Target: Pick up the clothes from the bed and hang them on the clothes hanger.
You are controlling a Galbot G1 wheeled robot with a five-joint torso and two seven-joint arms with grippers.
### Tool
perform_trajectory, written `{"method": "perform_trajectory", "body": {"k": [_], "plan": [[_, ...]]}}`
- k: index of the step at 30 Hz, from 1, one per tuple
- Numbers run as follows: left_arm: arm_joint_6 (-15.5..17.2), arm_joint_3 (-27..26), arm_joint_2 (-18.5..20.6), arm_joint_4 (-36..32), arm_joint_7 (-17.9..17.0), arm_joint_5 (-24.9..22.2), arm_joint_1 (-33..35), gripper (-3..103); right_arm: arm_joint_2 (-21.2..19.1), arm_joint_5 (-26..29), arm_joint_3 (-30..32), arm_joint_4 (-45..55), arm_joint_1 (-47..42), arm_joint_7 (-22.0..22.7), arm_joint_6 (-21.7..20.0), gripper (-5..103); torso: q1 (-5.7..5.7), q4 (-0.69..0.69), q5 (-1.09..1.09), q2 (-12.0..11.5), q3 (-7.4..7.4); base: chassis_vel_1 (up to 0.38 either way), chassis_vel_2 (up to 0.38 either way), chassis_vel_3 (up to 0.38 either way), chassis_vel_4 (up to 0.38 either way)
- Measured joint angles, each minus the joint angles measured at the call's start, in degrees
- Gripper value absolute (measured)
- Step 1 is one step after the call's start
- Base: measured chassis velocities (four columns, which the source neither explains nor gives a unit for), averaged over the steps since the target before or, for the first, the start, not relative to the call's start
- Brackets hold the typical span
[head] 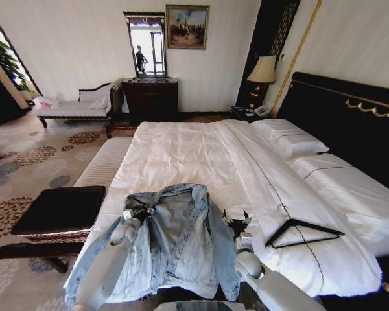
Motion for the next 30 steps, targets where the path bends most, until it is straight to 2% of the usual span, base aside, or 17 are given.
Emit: {"method": "perform_trajectory", "body": {"k": [1,3,6,8,9,11,23,30], "plan": [[0.0,0.0,0.0,0.0,0.0,0.0,0.0,37,0.0,0.0,0.0,0.0,0.0,0.0,0.0,100,0.00,0.00,0.00,0.0,0.00,0.000,0.000,0.000,0.000],[0.0,-1.3,0.5,0.0,0.0,-1.2,-0.2,27,0.0,0.0,-0.3,0.0,0.3,0.1,-0.1,100,0.00,0.00,0.00,0.0,0.00,0.000,0.000,0.000,0.000],[-0.2,-2.1,1.0,0.0,0.0,-1.9,-0.3,21,0.0,0.0,-0.5,0.0,0.4,0.1,-0.2,100,0.00,0.00,0.00,0.0,0.00,0.000,0.000,0.000,0.000],[-0.5,-3.5,1.4,-0.2,0.1,-2.6,-0.5,11,0.0,0.0,-0.7,0.0,0.6,0.1,-0.3,100,0.00,0.00,0.00,0.0,0.00,0.000,0.000,0.000,0.000],[-0.5,-3.5,1.4,-0.2,0.1,-2.6,-0.5,11,0.0,0.0,-0.7,0.0,0.6,0.1,-0.3,100,0.00,0.00,0.00,0.0,0.00,0.000,0.000,0.000,0.000],[-0.7,-4.5,1.6,-0.5,0.2,-3.5,-0.7,3,-0.1,0.0,-0.7,0.0,0.7,0.1,-0.3,100,0.00,0.00,0.00,0.0,0.00,0.000,0.000,0.000,0.000],[-1.1,-10.1,2.7,-1.2,-0.7,-11.6,-5.2,2,-0.3,-0.1,-0.4,0.4,-0.1,0.1,-0.3,100,0.00,0.00,0.00,0.0,0.00,0.000,0.000,0.000,0.000],[-1.1,-10.9,2.5,1.6,-1.0,-13.0,-8.2,2,-0.3,-0.3,-0.3,0.3,-0.5,0.1,0.1,100,0.00,0.00,0.01,0.0,0.00,0.000,0.000,0.000,0.000]]}}
